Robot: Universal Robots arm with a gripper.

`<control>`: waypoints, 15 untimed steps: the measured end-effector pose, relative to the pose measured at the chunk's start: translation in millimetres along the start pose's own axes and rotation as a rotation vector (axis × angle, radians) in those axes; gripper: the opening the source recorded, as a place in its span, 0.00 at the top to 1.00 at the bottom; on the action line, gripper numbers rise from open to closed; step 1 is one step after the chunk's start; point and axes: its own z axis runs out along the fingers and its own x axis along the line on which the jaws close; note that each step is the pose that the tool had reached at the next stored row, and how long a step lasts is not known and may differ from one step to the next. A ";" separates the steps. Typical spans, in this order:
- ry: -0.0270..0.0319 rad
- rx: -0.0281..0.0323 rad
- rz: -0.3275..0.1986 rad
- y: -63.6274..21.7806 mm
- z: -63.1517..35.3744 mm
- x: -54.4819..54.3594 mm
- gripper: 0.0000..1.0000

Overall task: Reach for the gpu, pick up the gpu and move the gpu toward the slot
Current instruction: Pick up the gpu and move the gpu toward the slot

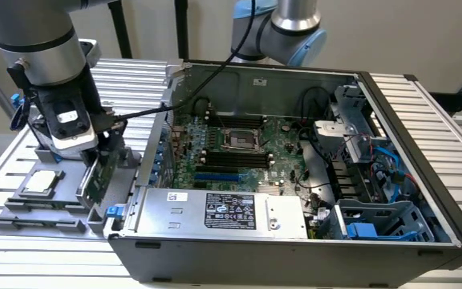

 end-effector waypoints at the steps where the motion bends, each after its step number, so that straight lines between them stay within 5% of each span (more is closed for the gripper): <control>1: 0.0001 -0.0002 0.000 0.1 -4.2 0.0 0.74; 15: 0.0007 -0.0012 0.000 2.8 -67.3 -5.2 0.74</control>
